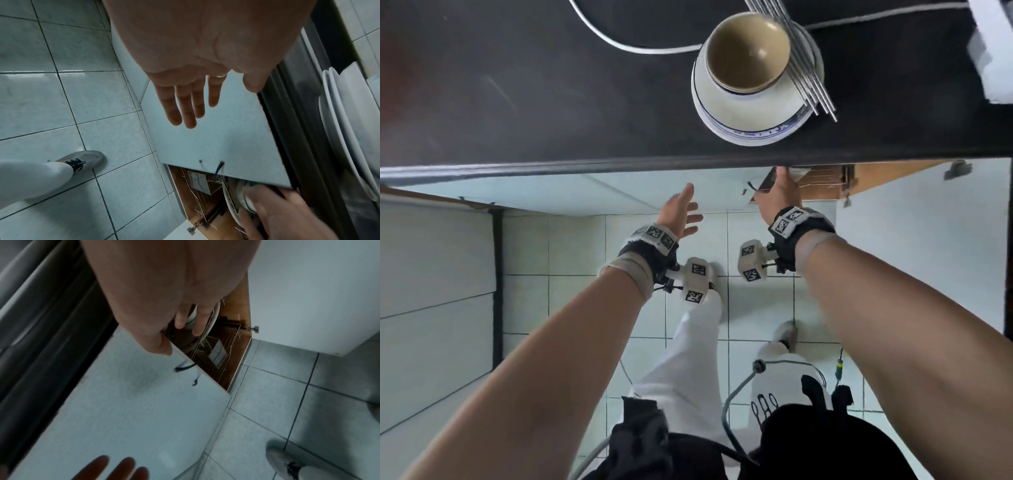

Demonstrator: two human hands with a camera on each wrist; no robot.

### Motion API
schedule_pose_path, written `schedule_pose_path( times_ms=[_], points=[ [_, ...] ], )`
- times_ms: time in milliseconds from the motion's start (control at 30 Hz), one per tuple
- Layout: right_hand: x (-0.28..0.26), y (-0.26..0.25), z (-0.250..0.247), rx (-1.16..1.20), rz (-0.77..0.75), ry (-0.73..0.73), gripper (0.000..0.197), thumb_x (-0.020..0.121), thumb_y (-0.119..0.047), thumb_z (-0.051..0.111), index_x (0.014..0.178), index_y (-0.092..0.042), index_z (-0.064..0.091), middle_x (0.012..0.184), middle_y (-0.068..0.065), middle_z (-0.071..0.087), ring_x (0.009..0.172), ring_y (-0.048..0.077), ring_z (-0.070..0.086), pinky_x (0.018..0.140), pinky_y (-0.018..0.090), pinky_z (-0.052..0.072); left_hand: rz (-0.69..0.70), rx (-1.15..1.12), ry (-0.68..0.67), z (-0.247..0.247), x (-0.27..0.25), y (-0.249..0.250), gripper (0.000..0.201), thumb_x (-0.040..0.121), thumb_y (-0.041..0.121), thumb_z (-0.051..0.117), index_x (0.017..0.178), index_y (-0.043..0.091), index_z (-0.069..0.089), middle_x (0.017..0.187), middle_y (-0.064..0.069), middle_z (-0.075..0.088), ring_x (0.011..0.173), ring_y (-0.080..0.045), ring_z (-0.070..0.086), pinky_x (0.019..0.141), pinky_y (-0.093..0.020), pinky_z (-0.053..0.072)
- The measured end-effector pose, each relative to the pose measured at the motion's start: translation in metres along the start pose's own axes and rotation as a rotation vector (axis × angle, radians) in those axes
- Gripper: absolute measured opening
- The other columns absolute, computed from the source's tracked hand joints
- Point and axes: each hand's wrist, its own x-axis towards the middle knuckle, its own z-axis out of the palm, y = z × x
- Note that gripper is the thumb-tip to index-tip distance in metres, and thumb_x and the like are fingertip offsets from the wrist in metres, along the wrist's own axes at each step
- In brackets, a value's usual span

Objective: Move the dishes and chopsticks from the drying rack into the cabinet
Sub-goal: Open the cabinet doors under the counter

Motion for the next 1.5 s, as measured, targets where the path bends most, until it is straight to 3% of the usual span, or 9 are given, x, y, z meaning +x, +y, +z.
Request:
schedule_pose_path(
  times_ms=[200,300,433,566,700,1033,1200,1333,1500],
  points=[
    [-0.048,0.032,-0.017,-0.200,-0.106,-0.142,0.032,0.098,-0.004,0.042,0.106,-0.020,0.069,0.103,0.009,0.069,0.090,0.032,0.062,0.070,0.030,0.042,-0.023,-0.076,-0.013,0.020,-0.010,-0.020,0.075,0.096,0.049,0.063,0.153,0.011,0.031,0.159,-0.006,0.037,0.145,-0.029,0.043,0.115,-0.053,0.044],
    [-0.079,0.058,-0.008,-0.166,-0.158,-0.345,0.043,0.096,0.002,0.042,0.095,-0.024,0.076,0.105,0.005,0.073,0.096,0.028,0.066,0.080,0.031,0.051,-0.052,-0.085,0.127,0.031,-0.016,-0.063,0.063,0.090,0.029,0.074,0.140,0.010,0.040,0.140,-0.008,0.054,0.130,-0.029,0.056,0.093,-0.050,0.059],
    [-0.114,0.073,0.003,-0.221,-0.284,-0.606,0.047,0.095,0.010,0.042,0.117,-0.016,0.076,0.123,0.009,0.072,0.118,0.024,0.065,0.099,0.025,0.048,-0.006,-0.056,0.296,0.017,-0.032,-0.100,0.054,0.075,0.017,0.070,0.124,0.002,0.055,0.112,-0.019,0.068,0.103,-0.031,0.072,0.059,-0.039,0.065],
    [-0.135,0.079,0.019,-0.092,-0.218,-0.671,0.063,0.088,0.020,0.031,0.126,-0.012,0.069,0.116,0.012,0.072,0.115,0.030,0.068,0.097,0.031,0.054,-0.005,0.037,0.382,-0.014,-0.055,-0.128,0.053,0.074,0.017,0.073,0.125,0.009,0.060,0.113,-0.013,0.072,0.096,-0.030,0.073,0.075,-0.050,0.066],
    [-0.144,0.073,0.045,-0.069,-0.144,-0.602,0.050,0.090,0.003,0.040,0.121,-0.018,0.072,0.108,0.006,0.075,0.104,0.027,0.070,0.095,0.037,0.056,0.005,0.279,0.452,-0.049,-0.082,-0.148,0.028,0.085,0.015,0.069,0.111,0.006,0.072,0.098,-0.008,0.074,0.088,-0.028,0.072,0.077,-0.031,0.059],
    [-0.184,-0.001,0.111,-0.072,-0.137,-0.561,0.042,0.085,-0.004,0.048,0.113,-0.019,0.076,0.119,0.004,0.074,0.113,0.025,0.067,0.103,0.041,0.052,-0.090,0.246,0.516,-0.156,-0.094,-0.173,0.043,0.100,-0.003,0.041,0.138,0.003,0.060,0.133,-0.018,0.067,0.125,-0.034,0.062,0.103,-0.034,0.048],
    [-0.187,-0.014,0.123,-0.072,-0.121,-0.552,0.043,0.082,-0.005,0.048,0.110,-0.023,0.076,0.114,0.005,0.076,0.110,0.028,0.069,0.100,0.041,0.054,-0.085,0.217,0.509,-0.189,-0.088,-0.180,0.042,0.099,-0.006,0.038,0.132,0.004,0.063,0.103,-0.009,0.059,0.097,-0.027,0.056,0.085,-0.024,0.040],
    [-0.184,-0.013,0.115,-0.094,-0.130,-0.522,0.047,0.084,0.001,0.043,0.112,-0.021,0.075,0.114,0.003,0.076,0.106,0.026,0.070,0.075,0.025,0.050,-0.118,0.204,0.519,-0.187,-0.091,-0.175,0.044,0.100,-0.004,0.039,0.138,0.004,0.060,0.128,-0.017,0.067,0.120,-0.034,0.062,0.097,-0.029,0.046],
    [-0.178,-0.007,0.089,-0.058,-0.178,-0.475,0.045,0.084,0.003,0.045,0.109,-0.020,0.076,0.115,0.002,0.076,0.105,0.026,0.070,0.094,0.034,0.055,-0.140,0.123,0.616,-0.156,-0.102,-0.160,0.045,0.097,0.007,0.045,0.142,0.007,0.052,0.141,-0.014,0.060,0.134,-0.034,0.055,0.114,-0.039,0.042]
  ],
)
